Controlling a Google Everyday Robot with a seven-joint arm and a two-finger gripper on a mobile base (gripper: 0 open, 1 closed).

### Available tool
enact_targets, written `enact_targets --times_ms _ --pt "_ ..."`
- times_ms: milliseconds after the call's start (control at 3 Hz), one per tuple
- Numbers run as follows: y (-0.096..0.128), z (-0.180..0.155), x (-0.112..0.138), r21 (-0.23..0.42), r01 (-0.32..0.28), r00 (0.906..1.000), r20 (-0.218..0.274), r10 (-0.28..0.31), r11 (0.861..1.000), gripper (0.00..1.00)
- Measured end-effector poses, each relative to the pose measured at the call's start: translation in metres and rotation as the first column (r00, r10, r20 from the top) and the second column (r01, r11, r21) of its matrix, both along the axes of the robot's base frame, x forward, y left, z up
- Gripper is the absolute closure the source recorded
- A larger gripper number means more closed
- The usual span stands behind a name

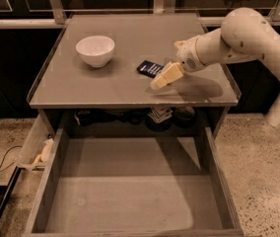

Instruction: Pick rxbar blueberry from top drawer and place on counter

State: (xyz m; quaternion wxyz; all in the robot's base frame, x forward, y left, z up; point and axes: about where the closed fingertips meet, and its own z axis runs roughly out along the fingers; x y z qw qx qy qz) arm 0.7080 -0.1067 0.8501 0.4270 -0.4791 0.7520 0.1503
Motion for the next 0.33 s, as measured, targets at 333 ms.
enact_targets --times_ms 333 --pt "0.0 0.0 0.0 0.0 0.0 1.0 0.0 0.0 1.0 0.0"
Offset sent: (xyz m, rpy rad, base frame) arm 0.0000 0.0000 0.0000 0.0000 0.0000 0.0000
